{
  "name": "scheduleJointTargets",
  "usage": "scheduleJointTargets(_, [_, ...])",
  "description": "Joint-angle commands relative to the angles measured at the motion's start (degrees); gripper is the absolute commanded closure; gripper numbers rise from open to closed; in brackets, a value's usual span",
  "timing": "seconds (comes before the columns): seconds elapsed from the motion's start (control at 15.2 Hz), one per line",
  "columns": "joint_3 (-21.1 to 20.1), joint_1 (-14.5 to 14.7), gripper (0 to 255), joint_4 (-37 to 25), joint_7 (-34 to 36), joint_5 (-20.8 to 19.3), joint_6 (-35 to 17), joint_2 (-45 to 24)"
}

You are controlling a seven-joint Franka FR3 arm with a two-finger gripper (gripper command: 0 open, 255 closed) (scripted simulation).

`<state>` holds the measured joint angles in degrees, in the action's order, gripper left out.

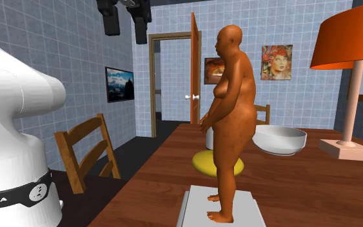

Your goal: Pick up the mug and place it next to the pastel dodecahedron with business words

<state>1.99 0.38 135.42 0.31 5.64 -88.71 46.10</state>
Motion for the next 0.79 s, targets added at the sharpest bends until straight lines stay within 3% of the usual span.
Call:
scheduleJointTargets(0.0, [0.00,0.00,0,0.00,0.00,0.00,0.00,0.00])
scheduleJointTargets(0.73, [-14.56,4.05,0,1.80,13.38,6.04,-13.23,-9.33])
